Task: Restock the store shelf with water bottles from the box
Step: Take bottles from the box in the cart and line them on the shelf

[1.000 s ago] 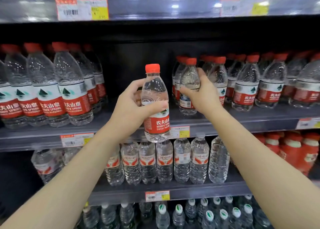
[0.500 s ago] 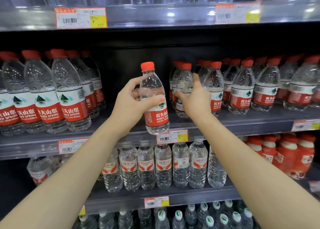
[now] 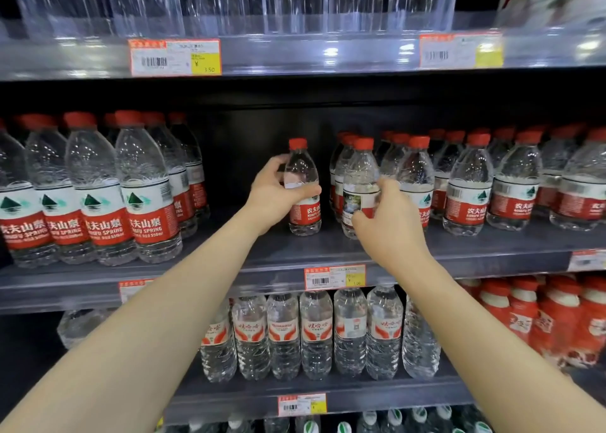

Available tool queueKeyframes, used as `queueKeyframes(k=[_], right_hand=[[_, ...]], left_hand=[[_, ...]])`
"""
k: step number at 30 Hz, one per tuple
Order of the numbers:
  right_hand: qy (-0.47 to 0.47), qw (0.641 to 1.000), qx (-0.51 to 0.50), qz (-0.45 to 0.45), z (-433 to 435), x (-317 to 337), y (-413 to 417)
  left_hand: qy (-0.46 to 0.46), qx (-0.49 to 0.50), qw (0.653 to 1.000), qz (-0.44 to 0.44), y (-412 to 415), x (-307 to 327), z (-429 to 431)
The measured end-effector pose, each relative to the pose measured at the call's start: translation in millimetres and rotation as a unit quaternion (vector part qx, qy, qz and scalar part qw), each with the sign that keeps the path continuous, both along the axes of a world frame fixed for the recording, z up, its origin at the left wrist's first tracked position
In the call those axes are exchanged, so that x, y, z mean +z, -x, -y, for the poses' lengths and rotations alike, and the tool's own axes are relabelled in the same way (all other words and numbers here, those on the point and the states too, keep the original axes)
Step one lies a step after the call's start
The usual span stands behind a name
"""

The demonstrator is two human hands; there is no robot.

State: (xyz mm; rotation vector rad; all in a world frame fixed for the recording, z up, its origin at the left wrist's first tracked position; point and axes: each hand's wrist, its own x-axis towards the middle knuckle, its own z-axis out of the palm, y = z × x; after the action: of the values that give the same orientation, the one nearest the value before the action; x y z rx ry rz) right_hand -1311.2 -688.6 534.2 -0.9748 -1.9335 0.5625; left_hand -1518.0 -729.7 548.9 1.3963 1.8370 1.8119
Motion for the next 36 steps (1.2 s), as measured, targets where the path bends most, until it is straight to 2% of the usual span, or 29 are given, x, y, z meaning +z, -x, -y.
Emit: queueKeyframes(k=[4, 7, 9, 17, 36], right_hand=[[0.018, 1.0, 0.004, 0.007, 4, 3, -6], [0.022, 1.0, -0.002, -0.002, 5, 4, -12], [0.035, 0.999, -0.001, -0.003, 5, 4, -16], [0.06, 0.998, 0.02, -0.015, 6, 6, -25], [0.015, 0.999, 0.042, 0.002, 12, 5, -34]], left_hand=[[0.041, -0.013, 0.999, -0.033, 11, -2, -21], [0.142, -0.032, 0.984, -0.101, 21, -1, -18], [0.19, -0.033, 0.974, -0.116, 26, -2, -14], [0.177, 0.004, 0.978, -0.112, 32, -6, -31], [0.17, 0.044, 0.977, -0.123, 40, -14, -64]])
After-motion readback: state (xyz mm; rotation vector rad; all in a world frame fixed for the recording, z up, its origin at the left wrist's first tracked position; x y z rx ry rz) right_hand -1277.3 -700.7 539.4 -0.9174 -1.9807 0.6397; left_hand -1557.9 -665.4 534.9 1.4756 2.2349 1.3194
